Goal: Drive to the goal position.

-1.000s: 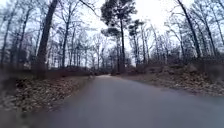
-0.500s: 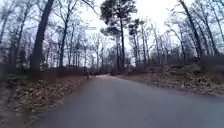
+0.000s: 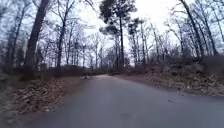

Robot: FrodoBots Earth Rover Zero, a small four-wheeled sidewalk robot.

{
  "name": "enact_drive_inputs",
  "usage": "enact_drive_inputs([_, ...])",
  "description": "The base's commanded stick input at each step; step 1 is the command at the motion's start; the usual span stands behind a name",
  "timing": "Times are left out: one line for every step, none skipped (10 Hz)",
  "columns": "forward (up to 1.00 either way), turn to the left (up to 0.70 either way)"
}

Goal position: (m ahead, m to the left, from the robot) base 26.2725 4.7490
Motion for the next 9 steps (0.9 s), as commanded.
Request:
enact_drive_inputs([1.0, 0.0])
enact_drive_inputs([1.0, 0.0])
enact_drive_inputs([1.0, 0.0])
enact_drive_inputs([1.0, 0.0])
enact_drive_inputs([1.0, 0.0])
enact_drive_inputs([1.0, 0.0])
enact_drive_inputs([1.0, 0.0])
enact_drive_inputs([1.0, 0.0])
enact_drive_inputs([1.0, 0.0])
